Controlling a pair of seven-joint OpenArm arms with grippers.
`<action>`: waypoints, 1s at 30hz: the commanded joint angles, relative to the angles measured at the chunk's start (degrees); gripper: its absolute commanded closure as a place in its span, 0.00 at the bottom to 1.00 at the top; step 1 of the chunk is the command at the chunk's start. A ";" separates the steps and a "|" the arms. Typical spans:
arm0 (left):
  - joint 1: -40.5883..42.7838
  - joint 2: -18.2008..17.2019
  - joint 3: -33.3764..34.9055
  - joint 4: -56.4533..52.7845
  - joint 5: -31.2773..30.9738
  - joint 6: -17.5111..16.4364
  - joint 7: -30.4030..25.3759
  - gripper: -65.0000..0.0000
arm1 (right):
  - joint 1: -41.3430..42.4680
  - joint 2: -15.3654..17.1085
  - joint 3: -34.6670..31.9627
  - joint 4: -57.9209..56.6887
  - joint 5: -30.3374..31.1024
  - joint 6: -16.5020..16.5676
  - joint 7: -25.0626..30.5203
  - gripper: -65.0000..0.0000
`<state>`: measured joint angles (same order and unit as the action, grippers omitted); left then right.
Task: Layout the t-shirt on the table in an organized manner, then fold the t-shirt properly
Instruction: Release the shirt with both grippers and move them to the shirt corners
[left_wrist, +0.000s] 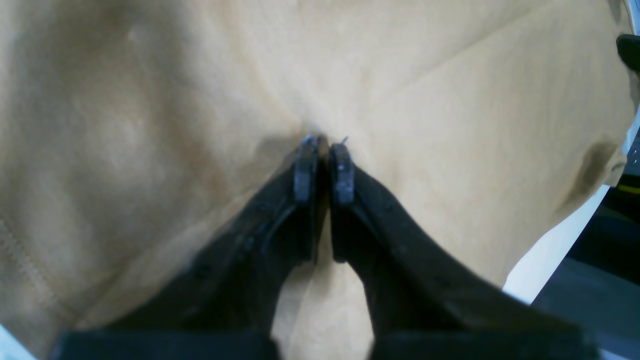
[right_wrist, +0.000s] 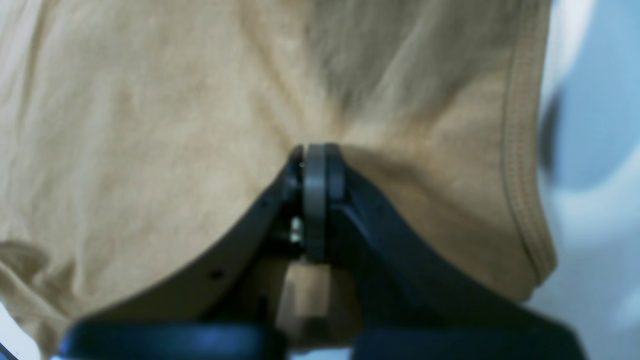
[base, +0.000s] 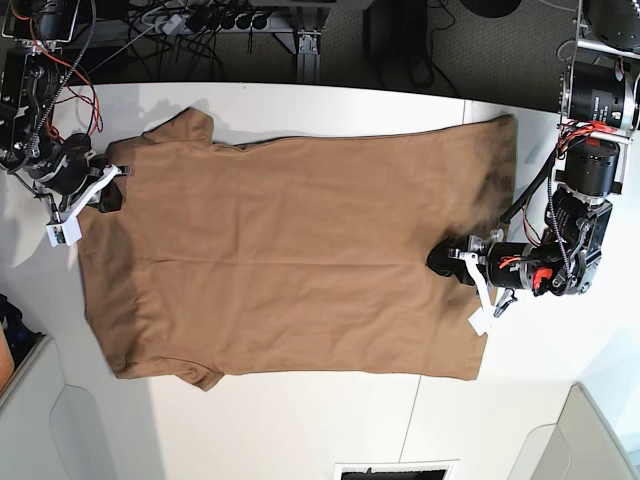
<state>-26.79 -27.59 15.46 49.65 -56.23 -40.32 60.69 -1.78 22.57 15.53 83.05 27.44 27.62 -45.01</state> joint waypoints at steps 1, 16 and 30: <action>-1.16 -0.87 -0.07 0.76 0.26 0.32 0.85 0.91 | -0.17 0.92 0.28 0.48 -0.59 -0.20 -1.55 1.00; -1.27 -7.65 -4.81 8.50 -4.72 0.32 3.10 0.91 | -0.15 1.44 7.15 7.28 1.14 -0.42 -1.55 1.00; 14.03 -18.43 -7.39 20.04 -12.22 0.32 7.32 0.87 | -7.72 4.22 23.12 7.50 9.92 3.34 -4.61 1.00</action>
<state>-11.64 -44.73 8.73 69.04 -67.44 -39.70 68.20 -9.89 25.36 38.09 89.62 36.40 30.65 -50.48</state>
